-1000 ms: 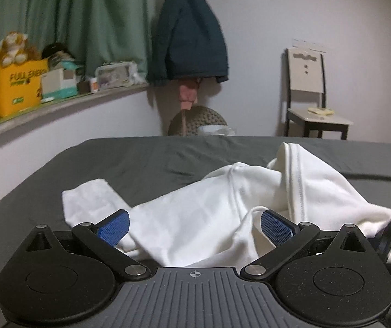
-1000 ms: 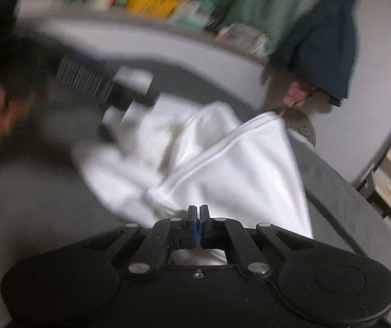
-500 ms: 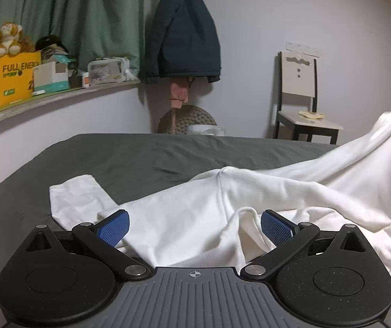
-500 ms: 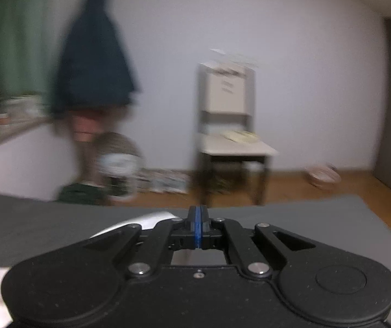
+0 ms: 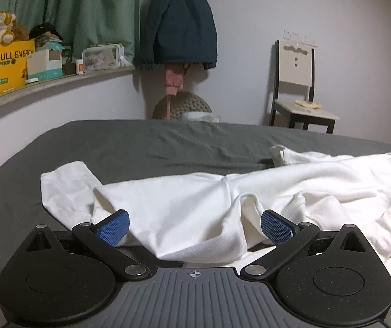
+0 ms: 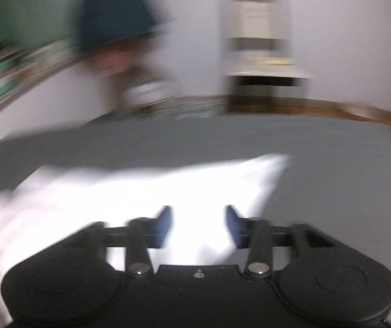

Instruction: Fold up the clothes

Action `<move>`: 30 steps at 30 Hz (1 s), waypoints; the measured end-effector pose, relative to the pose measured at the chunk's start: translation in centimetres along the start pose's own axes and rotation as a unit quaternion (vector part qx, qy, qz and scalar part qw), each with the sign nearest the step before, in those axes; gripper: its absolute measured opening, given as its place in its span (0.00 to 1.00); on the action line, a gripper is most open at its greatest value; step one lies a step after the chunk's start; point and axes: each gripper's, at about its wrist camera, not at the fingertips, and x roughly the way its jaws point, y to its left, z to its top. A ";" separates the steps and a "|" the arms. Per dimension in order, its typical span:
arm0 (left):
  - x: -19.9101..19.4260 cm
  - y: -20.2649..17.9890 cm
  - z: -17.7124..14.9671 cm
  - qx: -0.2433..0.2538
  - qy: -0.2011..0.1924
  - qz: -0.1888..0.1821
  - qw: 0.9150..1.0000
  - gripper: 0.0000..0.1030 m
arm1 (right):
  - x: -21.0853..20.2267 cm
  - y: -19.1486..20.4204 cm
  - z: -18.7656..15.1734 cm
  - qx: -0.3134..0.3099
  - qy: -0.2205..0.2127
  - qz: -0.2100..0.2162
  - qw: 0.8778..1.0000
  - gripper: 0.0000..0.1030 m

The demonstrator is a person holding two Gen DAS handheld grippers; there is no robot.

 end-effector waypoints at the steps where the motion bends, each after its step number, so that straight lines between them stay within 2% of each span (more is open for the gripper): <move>1: 0.0 -0.1 0.0 0.002 0.002 0.001 1.000 1.00 | -0.6 2.7 -1.8 -0.034 0.009 0.045 0.998 0.60; 3: -0.1 -0.2 0.1 0.004 0.002 0.001 1.000 1.00 | -1.3 8.1 -4.4 -0.102 0.008 0.094 0.990 0.61; 7: -0.6 -0.3 0.1 0.010 -0.003 0.013 1.000 1.00 | -1.3 16.7 -7.5 -0.210 -0.025 0.108 0.971 0.67; 12: -0.5 0.5 0.2 0.001 -0.002 0.051 0.999 1.00 | 0.0 26.6 -9.3 -0.341 -0.049 0.152 0.926 0.68; 14: -0.5 1.4 0.3 -0.023 -0.003 0.055 0.998 1.00 | 1.4 29.2 -9.9 -0.392 -0.059 0.121 0.910 0.66; 15: -0.4 1.7 0.3 -0.034 -0.003 0.057 0.998 1.00 | 2.1 29.8 -10.3 -0.405 -0.062 0.109 0.905 0.62; 16: -0.3 2.0 0.2 -0.040 -0.002 0.058 0.998 1.00 | 2.7 30.4 -10.7 -0.419 -0.066 0.098 0.900 0.42; 17: -0.3 2.3 0.2 -0.046 -0.002 0.059 0.997 1.00 | 3.2 30.9 -11.0 -0.429 -0.069 0.088 0.896 0.27; 18: -0.2 2.4 0.2 -0.048 -0.004 0.060 0.997 1.00 | 3.1 30.6 -10.6 -0.411 -0.060 0.098 0.904 0.02; 20: -0.2 2.6 0.3 -0.053 -0.009 0.059 0.997 1.00 | 2.7 29.9 -9.9 -0.374 -0.045 0.118 0.919 0.03; 22: -0.3 2.7 0.3 -0.058 -0.016 0.056 0.997 1.00 | -0.7 28.1 -9.4 -0.332 -0.079 0.111 0.933 0.03; 24: -0.4 2.8 0.5 -0.061 -0.023 0.050 0.997 1.00 | -4.6 25.2 -8.3 -0.261 -0.116 0.096 0.953 0.03; 26: -0.4 2.8 0.6 -0.065 -0.027 0.033 0.997 1.00 | -9.0 21.3 -7.4 -0.169 -0.155 0.056 0.972 0.03; 27: -0.4 2.7 0.7 -0.067 -0.027 0.022 0.997 1.00 | -11.1 19.4 -7.3 -0.135 -0.174 0.020 0.975 0.03; 28: -0.5 2.5 0.7 -0.068 -0.028 0.009 0.997 1.00 | -13.2 17.4 -7.3 -0.101 -0.192 -0.017 0.976 0.03; 30: -0.8 2.1 0.7 -0.065 -0.040 -0.018 0.997 1.00 | -16.7 13.0 -7.7 -0.031 -0.217 -0.111 0.969 0.03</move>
